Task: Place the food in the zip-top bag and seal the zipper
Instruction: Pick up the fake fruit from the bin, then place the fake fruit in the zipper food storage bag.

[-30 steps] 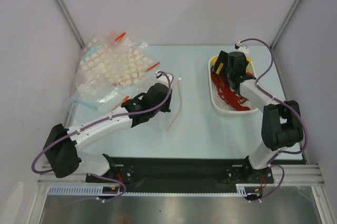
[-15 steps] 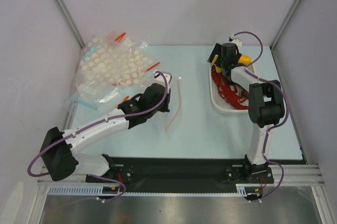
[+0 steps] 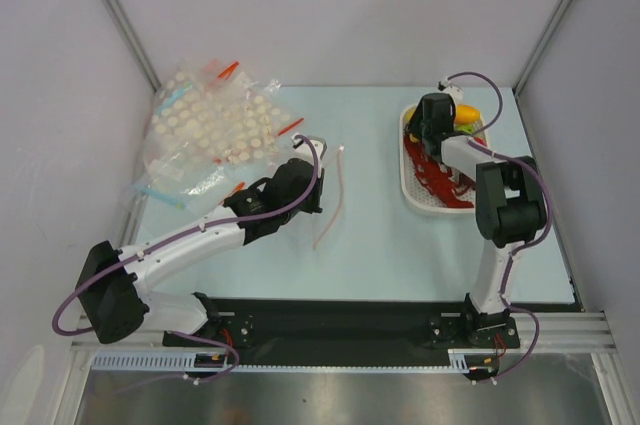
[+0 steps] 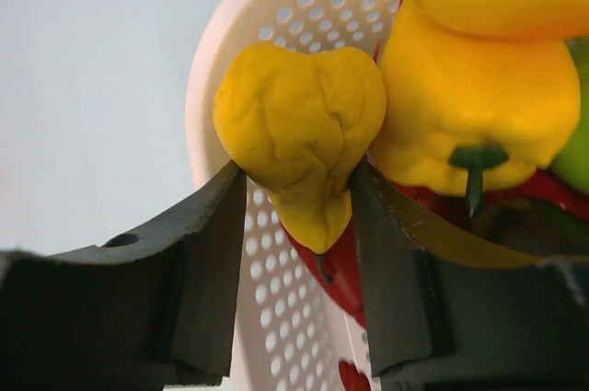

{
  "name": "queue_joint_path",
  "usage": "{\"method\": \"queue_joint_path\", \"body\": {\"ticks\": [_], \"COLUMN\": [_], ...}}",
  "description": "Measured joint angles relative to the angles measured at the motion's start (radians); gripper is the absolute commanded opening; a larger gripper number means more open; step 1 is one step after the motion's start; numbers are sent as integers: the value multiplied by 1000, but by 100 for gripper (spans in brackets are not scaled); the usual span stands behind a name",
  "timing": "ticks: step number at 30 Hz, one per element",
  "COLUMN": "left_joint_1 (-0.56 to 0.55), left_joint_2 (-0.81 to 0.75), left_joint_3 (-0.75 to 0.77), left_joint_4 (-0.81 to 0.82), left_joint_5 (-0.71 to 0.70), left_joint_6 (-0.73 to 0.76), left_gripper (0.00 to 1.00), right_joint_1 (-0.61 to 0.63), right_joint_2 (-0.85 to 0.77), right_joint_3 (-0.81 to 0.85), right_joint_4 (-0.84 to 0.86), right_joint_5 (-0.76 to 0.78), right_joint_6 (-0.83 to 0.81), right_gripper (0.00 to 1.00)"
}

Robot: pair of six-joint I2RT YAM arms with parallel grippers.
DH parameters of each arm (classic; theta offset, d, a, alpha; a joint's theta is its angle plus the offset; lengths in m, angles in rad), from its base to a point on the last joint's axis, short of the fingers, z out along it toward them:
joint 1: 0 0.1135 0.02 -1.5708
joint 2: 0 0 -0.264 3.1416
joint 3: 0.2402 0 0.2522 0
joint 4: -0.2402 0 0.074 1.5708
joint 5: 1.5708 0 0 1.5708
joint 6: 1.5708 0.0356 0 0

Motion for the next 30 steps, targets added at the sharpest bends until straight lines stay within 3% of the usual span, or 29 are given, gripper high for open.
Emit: {"method": "queue_joint_path", "body": {"ticks": [12, 20, 23, 30], "left_joint_1": [0, 0, 0, 0], "left_joint_2": [23, 27, 27, 29], "left_joint_3": [5, 5, 5, 5], "left_joint_4": [-34, -48, -35, -29], "left_joint_5": [-74, -93, -93, -106], "left_joint_6": [-22, -36, -35, -33], "left_gripper": [0, 0, 0, 0], "right_joint_1": [8, 59, 130, 447], "right_joint_2": [-360, -655, -755, -1001], "right_joint_3": [-257, -519, -582, -696], "right_joint_4": [3, 64, 76, 109], "right_joint_5": [13, -173, -258, -316], "right_joint_6": [-26, -12, 13, -6], "right_gripper": [44, 38, 37, 37]}}
